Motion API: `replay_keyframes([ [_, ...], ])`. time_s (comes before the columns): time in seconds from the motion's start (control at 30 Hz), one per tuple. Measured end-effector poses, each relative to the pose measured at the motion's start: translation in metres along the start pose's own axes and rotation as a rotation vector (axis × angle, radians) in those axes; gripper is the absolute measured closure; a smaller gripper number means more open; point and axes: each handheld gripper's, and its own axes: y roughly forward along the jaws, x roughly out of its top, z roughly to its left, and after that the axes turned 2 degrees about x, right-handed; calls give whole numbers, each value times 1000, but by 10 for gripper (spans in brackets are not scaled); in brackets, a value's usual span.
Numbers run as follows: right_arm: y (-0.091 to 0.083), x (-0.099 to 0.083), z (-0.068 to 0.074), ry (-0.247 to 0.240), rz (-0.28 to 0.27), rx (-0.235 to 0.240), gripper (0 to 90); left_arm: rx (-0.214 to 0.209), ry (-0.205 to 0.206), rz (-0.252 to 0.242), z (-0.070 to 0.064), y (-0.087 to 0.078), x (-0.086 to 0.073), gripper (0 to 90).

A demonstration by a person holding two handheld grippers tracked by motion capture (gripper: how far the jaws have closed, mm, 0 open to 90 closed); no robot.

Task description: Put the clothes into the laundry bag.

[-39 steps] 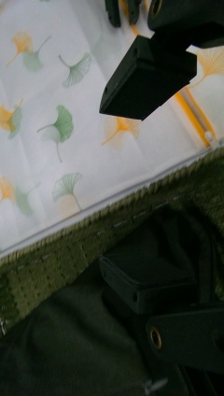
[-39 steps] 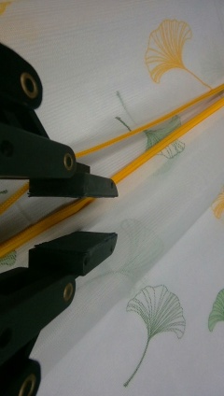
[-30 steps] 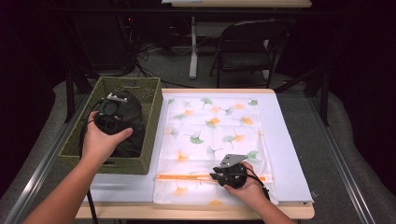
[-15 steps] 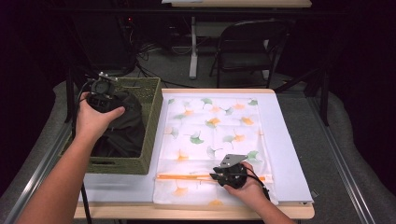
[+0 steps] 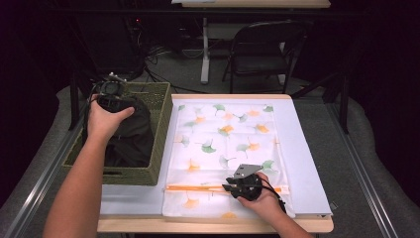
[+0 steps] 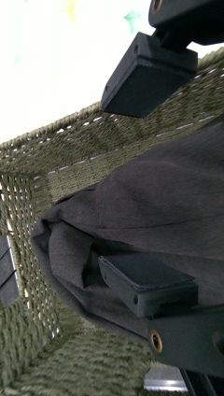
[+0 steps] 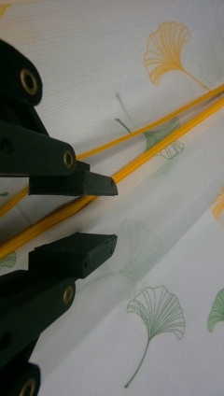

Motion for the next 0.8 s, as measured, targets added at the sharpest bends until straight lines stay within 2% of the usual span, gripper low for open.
replay_keyframes([
  [0.23, 0, 0, 0, -9, -3, 3, 696, 17, -11, 30, 1, 18, 0, 223],
  [0.4, 0, 0, 1, -3, -3, 0, 692, 12, -21, 40, 0, 27, 1, 242],
  [0.43, 0, 0, 1, -4, -3, -1, 691, 25, -19, 40, -2, 31, 1, 243],
  [0.53, 0, -1, 1, -5, -5, -1, 689, 4, -58, 42, -1, 38, -2, 243],
  [0.6, 0, -1, 1, 4, -2, -1, 688, 13, -60, 46, 0, 41, -3, 242],
  [0.67, 0, -1, 1, -1, -7, -1, 686, 34, -44, 79, 2, 47, -6, 241],
  [0.73, 0, -1, 1, -12, -11, 0, 685, 35, -43, 83, 3, 49, -9, 241],
  [0.8, 0, -1, 0, -11, -12, 1, 685, 29, -73, 84, 5, 53, -13, 241],
])
